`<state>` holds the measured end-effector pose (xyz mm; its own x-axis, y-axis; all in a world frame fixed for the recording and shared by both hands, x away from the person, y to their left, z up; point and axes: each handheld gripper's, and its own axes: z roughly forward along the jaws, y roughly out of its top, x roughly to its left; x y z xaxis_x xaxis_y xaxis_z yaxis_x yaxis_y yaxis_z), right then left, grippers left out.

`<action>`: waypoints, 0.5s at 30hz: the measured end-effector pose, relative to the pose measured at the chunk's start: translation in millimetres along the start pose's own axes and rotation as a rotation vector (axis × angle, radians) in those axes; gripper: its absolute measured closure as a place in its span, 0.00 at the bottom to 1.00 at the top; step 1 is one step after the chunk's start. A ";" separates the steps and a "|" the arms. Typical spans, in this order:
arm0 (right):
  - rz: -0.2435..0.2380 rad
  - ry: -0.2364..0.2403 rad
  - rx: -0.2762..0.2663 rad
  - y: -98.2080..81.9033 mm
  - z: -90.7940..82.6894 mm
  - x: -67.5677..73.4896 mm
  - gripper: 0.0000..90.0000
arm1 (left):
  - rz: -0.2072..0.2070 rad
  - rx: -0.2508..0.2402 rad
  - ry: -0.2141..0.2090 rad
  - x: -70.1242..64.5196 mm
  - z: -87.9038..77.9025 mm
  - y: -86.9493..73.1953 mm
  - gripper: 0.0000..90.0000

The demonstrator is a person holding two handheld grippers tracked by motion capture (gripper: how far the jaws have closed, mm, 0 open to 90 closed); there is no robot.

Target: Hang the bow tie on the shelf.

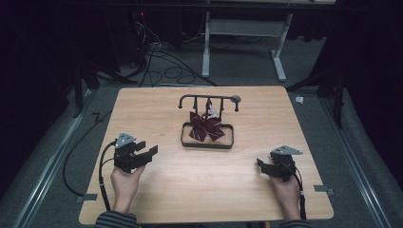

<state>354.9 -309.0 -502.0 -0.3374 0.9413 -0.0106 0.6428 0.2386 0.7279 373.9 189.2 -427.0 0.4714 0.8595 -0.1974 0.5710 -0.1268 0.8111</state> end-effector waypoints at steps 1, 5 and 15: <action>-0.001 0.000 0.000 0.0 0.0 0.0 0.39 | -0.001 0.001 0.000 0.3 0.3 -1.2 0.48; -0.001 -0.001 0.000 0.0 0.0 0.1 0.39 | 0.003 0.012 0.009 0.5 1.1 -4.2 0.47; 0.000 -0.001 0.000 0.0 0.0 0.1 0.39 | 0.000 0.046 0.021 3.4 5.8 -16.5 0.47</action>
<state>354.8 -308.9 -502.0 -0.3372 0.9413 -0.0112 0.6428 0.2390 0.7278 370.0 191.4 -444.2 0.4572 0.8697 -0.1859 0.6016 -0.1485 0.7849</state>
